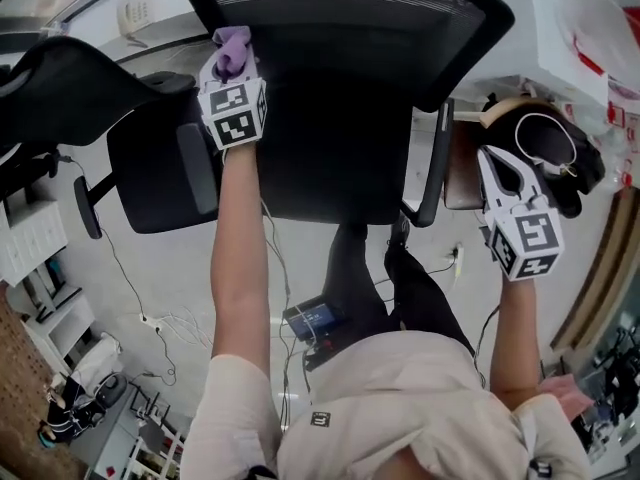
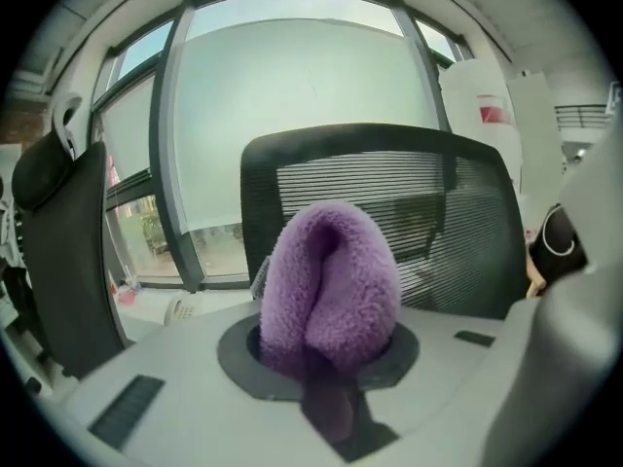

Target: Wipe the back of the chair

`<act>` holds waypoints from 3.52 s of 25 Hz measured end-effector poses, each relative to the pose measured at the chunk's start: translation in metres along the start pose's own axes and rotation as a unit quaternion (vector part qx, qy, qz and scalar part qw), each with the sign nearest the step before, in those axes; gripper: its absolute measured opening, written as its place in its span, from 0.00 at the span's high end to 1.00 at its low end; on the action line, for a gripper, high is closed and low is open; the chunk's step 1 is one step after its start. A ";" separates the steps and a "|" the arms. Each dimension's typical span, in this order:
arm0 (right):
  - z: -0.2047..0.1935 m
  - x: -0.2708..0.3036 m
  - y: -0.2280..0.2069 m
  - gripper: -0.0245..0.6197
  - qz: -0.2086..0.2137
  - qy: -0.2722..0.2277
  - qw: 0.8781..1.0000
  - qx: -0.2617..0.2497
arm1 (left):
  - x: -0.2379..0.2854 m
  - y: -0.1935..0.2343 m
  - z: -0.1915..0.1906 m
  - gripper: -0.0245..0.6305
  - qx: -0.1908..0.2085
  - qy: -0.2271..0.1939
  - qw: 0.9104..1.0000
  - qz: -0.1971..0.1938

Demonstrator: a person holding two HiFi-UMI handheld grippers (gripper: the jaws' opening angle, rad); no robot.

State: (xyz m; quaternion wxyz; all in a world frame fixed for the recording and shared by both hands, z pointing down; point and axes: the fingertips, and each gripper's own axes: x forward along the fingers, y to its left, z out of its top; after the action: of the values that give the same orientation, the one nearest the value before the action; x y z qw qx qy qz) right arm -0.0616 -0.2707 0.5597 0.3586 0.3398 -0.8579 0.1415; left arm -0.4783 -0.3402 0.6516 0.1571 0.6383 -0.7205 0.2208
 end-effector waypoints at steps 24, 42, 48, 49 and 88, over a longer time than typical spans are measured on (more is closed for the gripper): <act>0.106 -0.081 -0.014 0.97 0.023 -0.116 0.992 -0.036 | -0.166 -0.011 0.123 0.85 0.014 -0.075 0.996 0.041; 0.186 -0.241 -0.009 0.97 0.047 -0.249 0.963 -0.093 | -0.421 -0.090 0.268 0.85 0.082 -0.193 0.976 0.062; 0.196 -0.301 0.007 0.97 0.061 -0.287 0.949 -0.119 | -0.502 -0.133 0.291 0.85 0.109 -0.222 0.967 0.060; 0.197 -0.310 0.010 0.97 0.064 -0.293 0.946 -0.124 | -0.513 -0.141 0.293 0.85 0.113 -0.228 0.965 0.060; 0.154 -0.421 0.069 0.98 0.131 -0.322 0.917 -0.196 | -0.643 -0.224 0.264 0.85 0.097 -0.267 0.956 0.073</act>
State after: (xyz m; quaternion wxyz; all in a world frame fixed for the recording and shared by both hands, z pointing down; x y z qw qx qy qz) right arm 0.0262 -0.0929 0.1520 0.1003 0.1749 -0.9742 -0.1010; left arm -0.1547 0.0504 0.1261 -0.1199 0.6320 -0.7558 0.1223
